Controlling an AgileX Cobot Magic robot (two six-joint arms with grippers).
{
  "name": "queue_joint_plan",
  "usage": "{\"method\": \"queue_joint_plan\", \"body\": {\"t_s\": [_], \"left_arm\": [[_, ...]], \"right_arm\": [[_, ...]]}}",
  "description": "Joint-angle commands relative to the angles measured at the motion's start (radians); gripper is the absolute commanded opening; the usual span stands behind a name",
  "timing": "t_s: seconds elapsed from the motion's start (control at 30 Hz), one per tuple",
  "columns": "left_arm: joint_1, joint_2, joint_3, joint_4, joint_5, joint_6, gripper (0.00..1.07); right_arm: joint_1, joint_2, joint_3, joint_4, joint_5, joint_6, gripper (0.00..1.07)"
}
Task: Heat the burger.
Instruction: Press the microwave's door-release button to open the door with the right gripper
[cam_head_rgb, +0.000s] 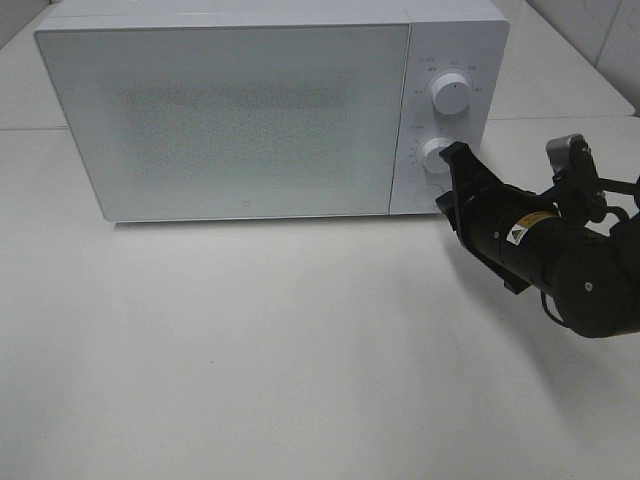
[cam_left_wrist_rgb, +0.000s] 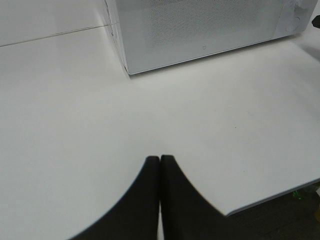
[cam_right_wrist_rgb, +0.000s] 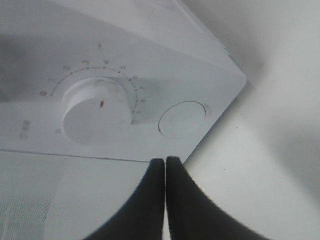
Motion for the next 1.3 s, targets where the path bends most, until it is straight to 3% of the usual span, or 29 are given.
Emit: {"method": "queue_joint_plan", "body": {"t_s": [0.03, 0.4, 1.1, 1.3], "left_arm": [[0.003, -0.021, 0.004, -0.008, -0.016, -0.005, 0.0], [0.003, -0.021, 0.004, -0.008, -0.016, -0.005, 0.0], [0.003, -0.021, 0.004, -0.008, -0.016, -0.005, 0.0], [0.003, -0.021, 0.004, -0.008, -0.016, -0.005, 0.0]], "right_arm": [[0.0, 0.01, -0.013, 0.04, -0.033, 0.047, 0.0], [0.0, 0.011, -0.109, 0.055, 0.063, 0.031, 0.0], [-0.001, 0.1, -0.114, 0.107, 0.013, 0.02, 0.0], [-0.002, 0.15, -0.169, 0.018, -0.01, 0.031, 0.0]]}}
